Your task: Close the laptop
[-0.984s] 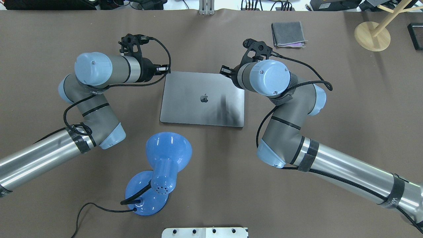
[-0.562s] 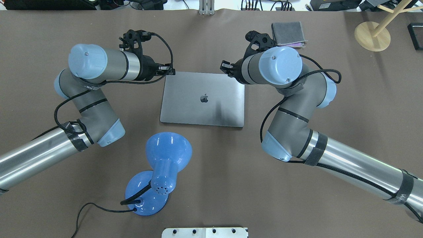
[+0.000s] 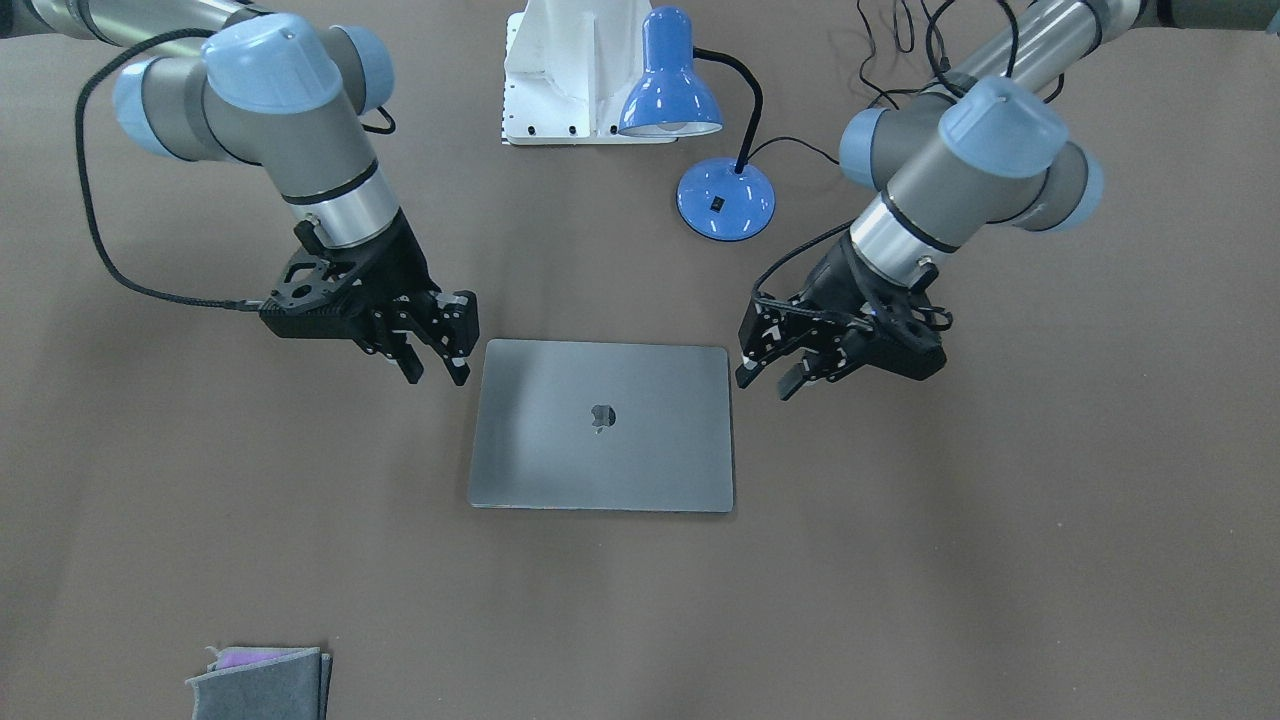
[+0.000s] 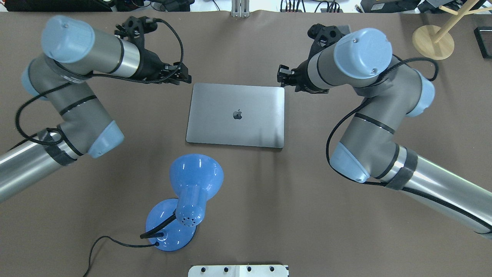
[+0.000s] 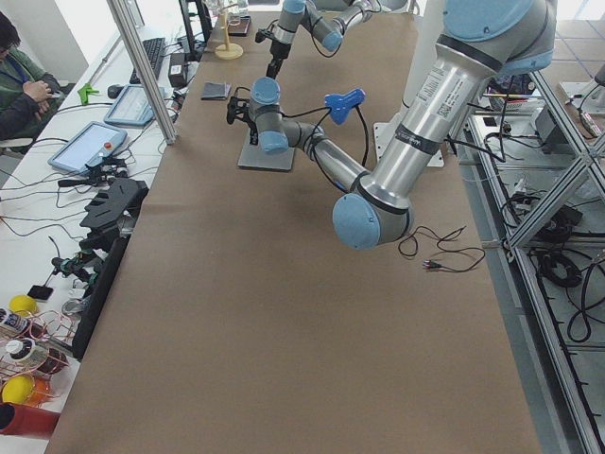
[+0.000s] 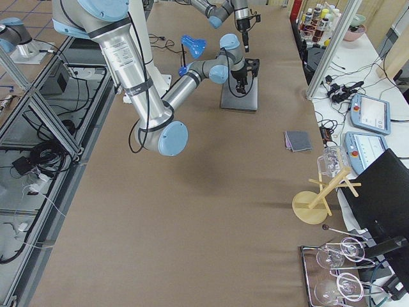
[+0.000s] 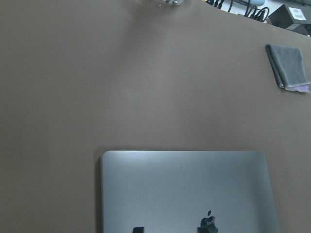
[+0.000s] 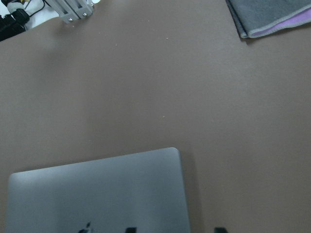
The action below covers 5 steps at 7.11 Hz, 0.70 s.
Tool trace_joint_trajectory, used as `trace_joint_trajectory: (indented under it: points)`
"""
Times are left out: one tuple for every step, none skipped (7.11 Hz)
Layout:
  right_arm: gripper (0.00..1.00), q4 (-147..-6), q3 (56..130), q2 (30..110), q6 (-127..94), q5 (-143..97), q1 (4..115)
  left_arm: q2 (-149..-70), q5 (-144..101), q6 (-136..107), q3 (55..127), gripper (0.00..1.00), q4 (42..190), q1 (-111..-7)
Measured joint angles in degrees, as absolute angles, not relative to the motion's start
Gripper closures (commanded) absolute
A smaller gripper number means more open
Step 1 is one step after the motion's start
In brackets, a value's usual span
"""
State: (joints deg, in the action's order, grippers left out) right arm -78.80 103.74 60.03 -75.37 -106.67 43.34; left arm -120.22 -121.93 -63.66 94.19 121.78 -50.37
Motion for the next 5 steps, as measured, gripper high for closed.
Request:
trace_joint_trajectory:
  points:
    - [0.0, -82.7, 107.46, 62.96, -70.83, -109.6, 45.4, -118.67, -123.99, -55.48, 99.37, 0.01, 111.27, -52.99]
    - [0.0, -85.7, 111.09, 66.78, -66.68, -111.64, 47.39, -117.46, -124.9, -46.48, 104.45, 0.01, 99.68, -55.8]
    - [0.0, -88.78, 114.49, 70.8, -61.88, -112.58, 49.26, -115.91, -125.23, -37.3, 107.88, 0.01, 90.76, -59.12]
    - [0.0, -92.82, 117.28, 73.95, -55.83, -113.09, 51.35, -113.53, -125.36, -28.74, 109.28, 0.01, 86.37, -62.86]
    - [0.0, -96.74, 119.31, 76.32, -49.34, -114.09, 54.2, -111.11, -125.44, -22.48, 109.53, 0.01, 84.67, -67.02]
